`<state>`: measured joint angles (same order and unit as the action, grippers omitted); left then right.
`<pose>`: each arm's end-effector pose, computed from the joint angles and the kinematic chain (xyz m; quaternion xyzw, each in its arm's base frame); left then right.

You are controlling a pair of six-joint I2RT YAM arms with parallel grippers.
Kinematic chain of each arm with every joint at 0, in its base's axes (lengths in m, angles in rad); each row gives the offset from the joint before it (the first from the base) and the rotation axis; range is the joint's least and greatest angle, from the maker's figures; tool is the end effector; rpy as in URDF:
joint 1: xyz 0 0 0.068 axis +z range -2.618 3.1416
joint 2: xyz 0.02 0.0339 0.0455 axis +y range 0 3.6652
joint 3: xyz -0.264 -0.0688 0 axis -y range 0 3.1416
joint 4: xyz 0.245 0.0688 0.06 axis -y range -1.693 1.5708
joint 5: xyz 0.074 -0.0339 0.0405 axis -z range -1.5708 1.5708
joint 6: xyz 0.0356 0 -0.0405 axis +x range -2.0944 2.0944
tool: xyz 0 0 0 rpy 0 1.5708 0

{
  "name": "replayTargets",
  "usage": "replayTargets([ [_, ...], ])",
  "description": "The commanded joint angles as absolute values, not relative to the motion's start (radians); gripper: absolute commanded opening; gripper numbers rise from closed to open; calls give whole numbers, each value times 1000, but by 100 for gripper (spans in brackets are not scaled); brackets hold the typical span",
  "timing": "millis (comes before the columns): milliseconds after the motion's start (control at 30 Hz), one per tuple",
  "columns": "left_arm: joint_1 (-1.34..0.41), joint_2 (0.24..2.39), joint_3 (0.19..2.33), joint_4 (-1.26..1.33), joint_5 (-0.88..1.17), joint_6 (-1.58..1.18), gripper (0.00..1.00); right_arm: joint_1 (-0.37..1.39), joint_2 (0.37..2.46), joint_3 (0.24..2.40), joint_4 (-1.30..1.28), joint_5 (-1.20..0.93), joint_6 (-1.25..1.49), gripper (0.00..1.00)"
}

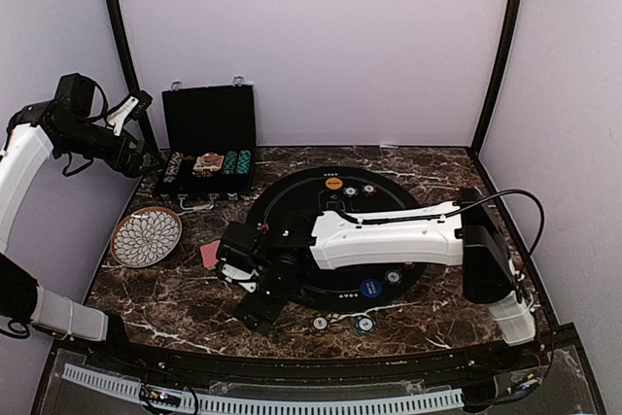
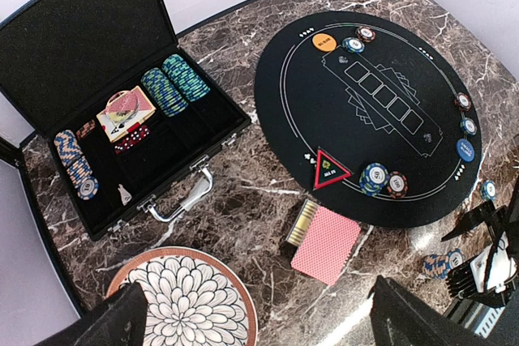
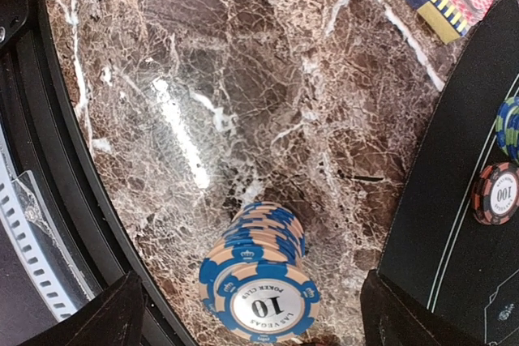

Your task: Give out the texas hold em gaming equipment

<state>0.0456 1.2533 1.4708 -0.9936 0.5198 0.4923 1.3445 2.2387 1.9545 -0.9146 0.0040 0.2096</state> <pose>0.2393 -0.0068 0.4023 0.2944 0.8470 -0.1291 0.4235 0.1068 0.4632 0.2076 -0.5279 0.8289 0.1283 0.1332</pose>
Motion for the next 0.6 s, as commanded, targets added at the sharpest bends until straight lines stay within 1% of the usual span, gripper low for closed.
replayTargets([
  [0, 41, 1225, 1485, -1020, 542, 508, 99, 1363, 2268, 1980, -924, 33, 199, 92],
  [333, 41, 1223, 1481, -1020, 536, 509, 99, 1364, 2274, 1986, -914, 56, 200, 83],
  [567, 41, 1225, 1480, -1016, 535, 508, 99, 1364, 2266, 1985, -910, 65, 203, 73],
])
